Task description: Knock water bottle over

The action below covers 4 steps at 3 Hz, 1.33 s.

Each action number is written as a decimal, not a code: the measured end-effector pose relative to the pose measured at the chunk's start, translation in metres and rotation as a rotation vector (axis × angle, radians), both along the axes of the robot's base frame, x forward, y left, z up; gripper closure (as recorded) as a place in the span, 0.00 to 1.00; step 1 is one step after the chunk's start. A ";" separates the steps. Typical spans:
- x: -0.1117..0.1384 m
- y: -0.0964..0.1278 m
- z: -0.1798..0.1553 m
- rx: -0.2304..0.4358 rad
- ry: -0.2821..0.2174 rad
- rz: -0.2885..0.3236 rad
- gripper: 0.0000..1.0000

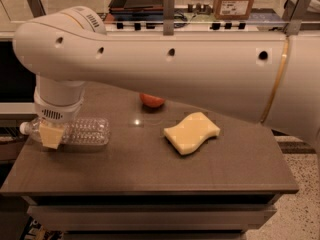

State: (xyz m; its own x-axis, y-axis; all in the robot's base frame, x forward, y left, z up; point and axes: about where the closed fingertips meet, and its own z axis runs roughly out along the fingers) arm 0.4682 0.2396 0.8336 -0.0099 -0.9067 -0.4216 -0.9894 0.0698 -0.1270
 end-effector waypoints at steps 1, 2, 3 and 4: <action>-0.002 0.009 -0.005 0.022 0.003 0.013 1.00; -0.002 0.009 -0.003 0.022 0.003 0.013 0.82; -0.002 0.009 -0.001 0.022 0.000 0.014 0.59; -0.003 0.009 0.001 0.023 -0.003 0.015 0.36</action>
Offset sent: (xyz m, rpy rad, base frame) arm -0.0016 0.0092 -0.0063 0.0216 0.0033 0.0133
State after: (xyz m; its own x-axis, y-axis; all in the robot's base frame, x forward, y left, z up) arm 0.4650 0.2486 0.8341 0.0050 -0.8968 -0.4424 -0.9900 0.0579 -0.1286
